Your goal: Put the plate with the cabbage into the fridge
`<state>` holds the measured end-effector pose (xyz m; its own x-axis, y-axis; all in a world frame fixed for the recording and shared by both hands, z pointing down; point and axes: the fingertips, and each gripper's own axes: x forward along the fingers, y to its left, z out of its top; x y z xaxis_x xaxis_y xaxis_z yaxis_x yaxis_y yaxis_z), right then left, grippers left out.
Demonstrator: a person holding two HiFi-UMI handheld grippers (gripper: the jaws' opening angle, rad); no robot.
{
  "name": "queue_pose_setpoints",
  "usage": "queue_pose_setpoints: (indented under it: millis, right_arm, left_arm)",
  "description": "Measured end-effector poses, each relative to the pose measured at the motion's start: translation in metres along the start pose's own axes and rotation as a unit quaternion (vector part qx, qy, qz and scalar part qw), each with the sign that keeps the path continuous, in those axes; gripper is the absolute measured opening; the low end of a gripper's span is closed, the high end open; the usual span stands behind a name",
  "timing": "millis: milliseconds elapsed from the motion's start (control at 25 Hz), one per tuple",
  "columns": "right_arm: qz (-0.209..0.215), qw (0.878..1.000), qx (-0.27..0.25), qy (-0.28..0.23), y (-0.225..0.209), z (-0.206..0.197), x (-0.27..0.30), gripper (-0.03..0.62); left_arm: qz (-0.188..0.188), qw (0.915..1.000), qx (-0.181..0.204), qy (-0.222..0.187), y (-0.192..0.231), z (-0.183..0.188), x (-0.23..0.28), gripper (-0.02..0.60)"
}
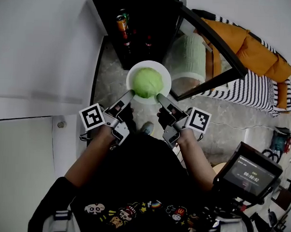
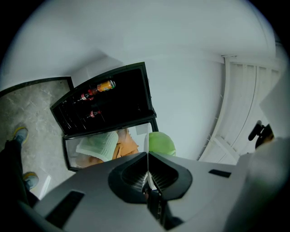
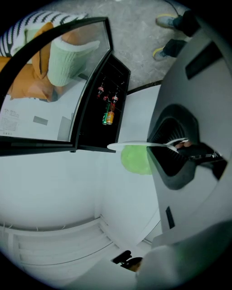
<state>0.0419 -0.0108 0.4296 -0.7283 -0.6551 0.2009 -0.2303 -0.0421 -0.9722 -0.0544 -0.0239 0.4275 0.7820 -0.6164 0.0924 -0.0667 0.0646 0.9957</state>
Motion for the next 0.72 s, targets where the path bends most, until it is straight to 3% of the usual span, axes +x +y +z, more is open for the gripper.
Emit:
queue_pose_setpoints:
  millis: [720]
  right_arm:
    - [-0.004,1.0,0.0,-0.008,-0.0025,0.0055,0.0009,0.023]
  left_arm:
    - [0.001,1.0,0.004,0.009,0.0005,0.0019,0.006,0.011]
